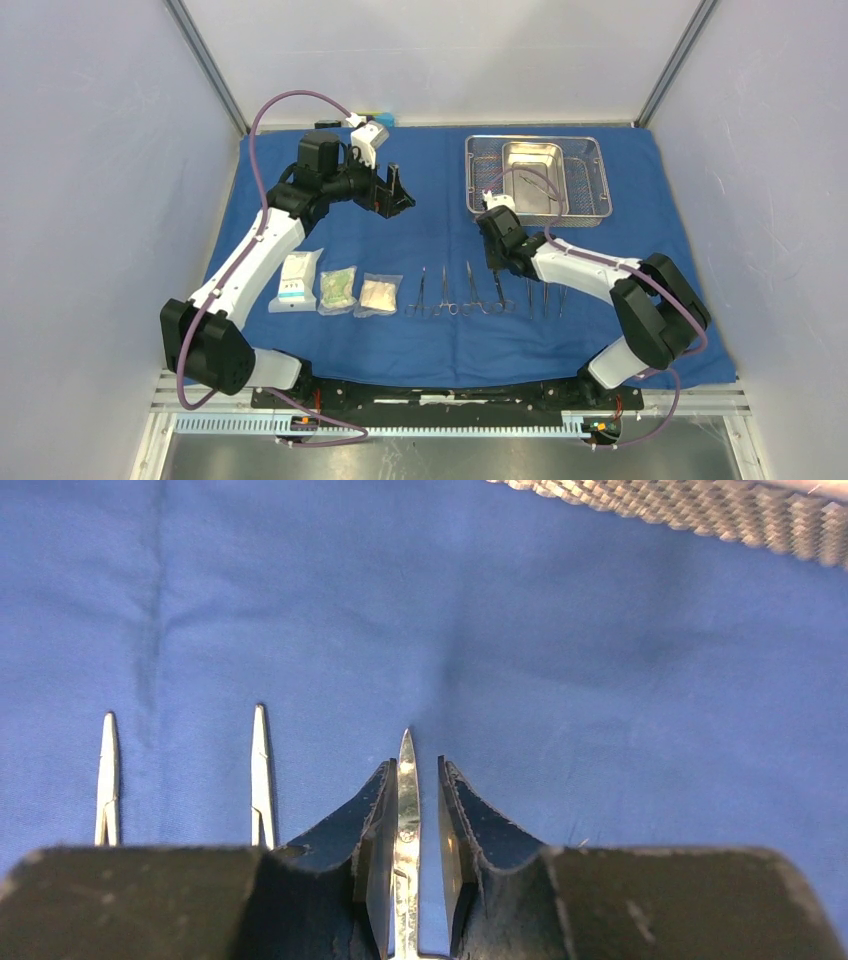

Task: Open and lay out the surgical kit
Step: Pick up the medical item from the container.

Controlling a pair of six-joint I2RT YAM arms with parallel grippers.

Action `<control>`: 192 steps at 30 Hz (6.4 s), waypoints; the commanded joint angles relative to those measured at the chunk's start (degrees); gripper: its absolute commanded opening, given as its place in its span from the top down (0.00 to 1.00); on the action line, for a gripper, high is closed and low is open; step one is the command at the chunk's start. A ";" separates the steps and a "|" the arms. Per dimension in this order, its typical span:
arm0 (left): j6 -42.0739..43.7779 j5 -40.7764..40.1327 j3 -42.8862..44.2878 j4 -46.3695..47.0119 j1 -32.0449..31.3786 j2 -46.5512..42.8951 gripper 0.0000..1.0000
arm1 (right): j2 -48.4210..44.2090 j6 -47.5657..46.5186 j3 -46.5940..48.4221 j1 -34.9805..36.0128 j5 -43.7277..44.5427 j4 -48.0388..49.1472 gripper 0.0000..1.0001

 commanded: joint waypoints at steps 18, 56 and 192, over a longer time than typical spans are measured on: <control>-3.76 -21.76 1.81 0.05 0.90 -4.72 0.00 | -11.57 -27.61 9.34 -6.15 11.61 10.62 0.27; 4.60 -24.72 18.68 -11.66 1.80 17.59 0.00 | 32.21 -50.61 52.08 -28.43 -23.02 -6.21 0.12; -12.24 -0.51 48.91 34.37 -17.13 58.88 0.23 | 15.65 -26.40 46.55 -34.13 -42.40 -0.47 1.00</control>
